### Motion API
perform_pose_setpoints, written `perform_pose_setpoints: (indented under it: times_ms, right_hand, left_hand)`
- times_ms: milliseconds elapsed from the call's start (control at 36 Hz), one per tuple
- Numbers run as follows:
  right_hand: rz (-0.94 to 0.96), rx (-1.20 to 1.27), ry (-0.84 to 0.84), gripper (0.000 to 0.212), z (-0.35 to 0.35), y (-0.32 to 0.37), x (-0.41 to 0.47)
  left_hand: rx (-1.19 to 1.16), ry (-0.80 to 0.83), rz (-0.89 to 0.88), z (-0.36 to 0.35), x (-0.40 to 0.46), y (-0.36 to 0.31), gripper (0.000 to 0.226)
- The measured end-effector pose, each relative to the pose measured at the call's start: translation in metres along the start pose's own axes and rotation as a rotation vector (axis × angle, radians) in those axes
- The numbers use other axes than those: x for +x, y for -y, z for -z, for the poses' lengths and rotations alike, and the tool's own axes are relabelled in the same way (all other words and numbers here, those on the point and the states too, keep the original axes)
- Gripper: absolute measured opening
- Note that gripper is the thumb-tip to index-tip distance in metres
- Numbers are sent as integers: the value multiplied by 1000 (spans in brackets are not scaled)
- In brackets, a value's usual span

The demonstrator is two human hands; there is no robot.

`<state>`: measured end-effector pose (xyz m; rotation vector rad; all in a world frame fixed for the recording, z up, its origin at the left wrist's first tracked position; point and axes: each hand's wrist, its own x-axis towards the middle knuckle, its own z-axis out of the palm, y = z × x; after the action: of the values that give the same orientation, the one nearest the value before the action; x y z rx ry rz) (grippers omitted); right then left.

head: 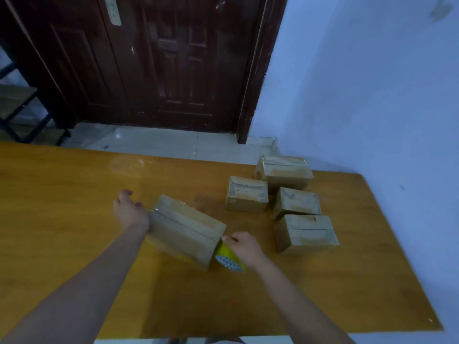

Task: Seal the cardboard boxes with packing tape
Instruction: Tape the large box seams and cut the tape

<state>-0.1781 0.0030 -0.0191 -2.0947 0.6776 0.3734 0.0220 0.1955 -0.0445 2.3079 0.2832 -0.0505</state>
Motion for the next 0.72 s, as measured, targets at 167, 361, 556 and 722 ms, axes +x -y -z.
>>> perform_pose_setpoints:
  times_ms: [167, 361, 556, 722]
  right_hand:
    - [-66, 475, 199, 25, -1, -13, -8]
    - [40, 424, 212, 25, -20, -27, -16]
    - [167, 198, 150, 44, -29, -37, -10]
    - [53, -58, 62, 44, -45, -50, -1]
  left_hand:
    - [192, 45, -593, 0, -72, -24, 16]
    - [575, 287, -697, -17, -150, 3, 44]
    - [626, 425, -591, -18, -153, 6, 73]
    - [705, 265, -711, -25, -161, 19, 88]
